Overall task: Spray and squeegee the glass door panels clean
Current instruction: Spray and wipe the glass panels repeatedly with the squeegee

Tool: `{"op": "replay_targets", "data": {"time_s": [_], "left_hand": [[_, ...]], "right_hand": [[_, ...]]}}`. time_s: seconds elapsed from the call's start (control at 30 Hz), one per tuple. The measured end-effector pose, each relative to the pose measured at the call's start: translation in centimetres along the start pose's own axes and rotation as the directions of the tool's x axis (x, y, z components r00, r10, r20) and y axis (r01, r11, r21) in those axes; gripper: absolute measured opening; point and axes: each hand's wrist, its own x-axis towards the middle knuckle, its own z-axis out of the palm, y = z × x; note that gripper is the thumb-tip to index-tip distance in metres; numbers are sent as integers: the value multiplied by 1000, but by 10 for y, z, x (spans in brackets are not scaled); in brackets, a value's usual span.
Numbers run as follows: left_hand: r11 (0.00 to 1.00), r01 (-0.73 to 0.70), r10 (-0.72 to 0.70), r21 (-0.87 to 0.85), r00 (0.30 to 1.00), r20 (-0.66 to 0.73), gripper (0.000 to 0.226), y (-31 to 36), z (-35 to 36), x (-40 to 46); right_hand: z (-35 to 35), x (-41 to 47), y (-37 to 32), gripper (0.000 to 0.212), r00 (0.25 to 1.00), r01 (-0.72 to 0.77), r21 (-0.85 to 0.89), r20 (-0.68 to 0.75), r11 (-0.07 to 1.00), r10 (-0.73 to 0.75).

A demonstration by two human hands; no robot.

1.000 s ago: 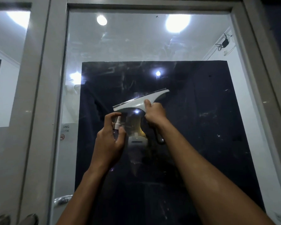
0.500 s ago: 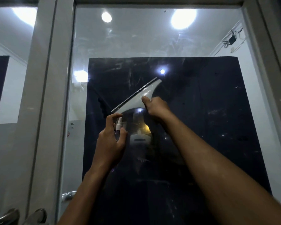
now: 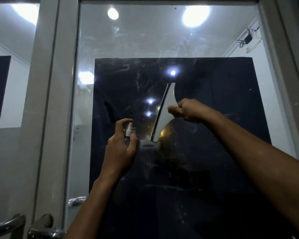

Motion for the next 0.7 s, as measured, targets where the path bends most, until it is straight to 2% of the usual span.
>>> {"op": "replay_targets", "data": {"time_s": [0.17, 0.27, 0.37, 0.43, 0.5, 0.57, 0.7], "left_hand": [[1000, -17, 16, -13, 1000, -7, 34, 6, 8, 4], [999, -21, 21, -33, 1000, -10, 33, 11, 15, 2], [1000, -13, 13, -28, 1000, -2, 33, 13, 23, -5], [999, -1, 1, -33, 1000, 20, 33, 13, 31, -11], [999, 3, -2, -34, 999, 41, 34, 13, 37, -16], [999, 6, -3, -40, 998, 59, 34, 14, 41, -19], [999, 8, -6, -46, 999, 48, 33, 19, 55, -20]], "right_hand": [[18, 15, -31, 56, 995, 93, -27, 20, 995, -93], [7, 2, -7, 49, 991, 102, -71, 92, 992, -96], [-5, -15, 41, 63, 990, 22, -86, 144, 996, -9], [-12, -26, 72, 70, 990, -11, -87, 138, 996, 23], [-19, -31, 89, 63, 989, -27, -100, 142, 995, 41], [-23, -30, 93, 57, 992, -15, -111, 120, 994, 29], [-12, -25, 79, 62, 997, 58, -136, 60, 989, -50]]}}
